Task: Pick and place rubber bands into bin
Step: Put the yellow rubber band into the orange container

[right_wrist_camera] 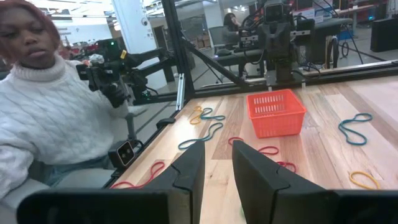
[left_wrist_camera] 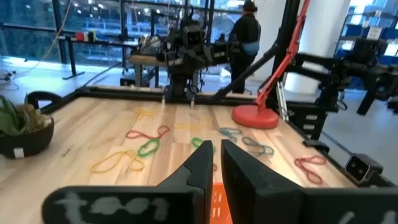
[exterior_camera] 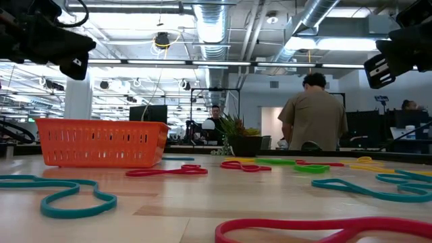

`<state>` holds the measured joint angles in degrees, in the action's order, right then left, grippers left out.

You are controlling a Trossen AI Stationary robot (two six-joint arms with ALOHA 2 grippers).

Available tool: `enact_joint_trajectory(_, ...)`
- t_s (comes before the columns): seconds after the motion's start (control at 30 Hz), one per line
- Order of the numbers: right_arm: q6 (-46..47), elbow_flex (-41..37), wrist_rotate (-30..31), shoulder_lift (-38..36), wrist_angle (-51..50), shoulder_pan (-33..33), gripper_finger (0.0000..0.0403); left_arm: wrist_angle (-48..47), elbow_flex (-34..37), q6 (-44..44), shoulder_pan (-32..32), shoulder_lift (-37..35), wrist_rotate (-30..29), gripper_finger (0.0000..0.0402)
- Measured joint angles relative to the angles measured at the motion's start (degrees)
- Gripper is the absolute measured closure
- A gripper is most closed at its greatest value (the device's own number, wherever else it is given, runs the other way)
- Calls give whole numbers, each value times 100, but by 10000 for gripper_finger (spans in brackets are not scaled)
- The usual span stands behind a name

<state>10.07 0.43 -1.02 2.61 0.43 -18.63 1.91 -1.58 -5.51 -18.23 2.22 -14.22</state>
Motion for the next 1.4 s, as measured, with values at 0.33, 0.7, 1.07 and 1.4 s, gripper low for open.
enact_joint_trajectory(0.33, 0, 2, -1, 0, 0, 0, 326, -99, -14, -606, 1, 0, 35, 381)
enact_joint_trajectory(0.7, -1, 2, 0, -1, 0, 0, 326, -117, -23, -254, 1, 0, -349, 381)
enact_joint_trajectory(1.07, 0, 0, 0, 0, 32, 0, 326, 124, -12, -486, -3, 0, -148, 381)
enact_joint_trajectory(1.4, -1333, 0, 718, 0, 309, 0, 326, -122, -21, -739, -1, 42, -107, 381)
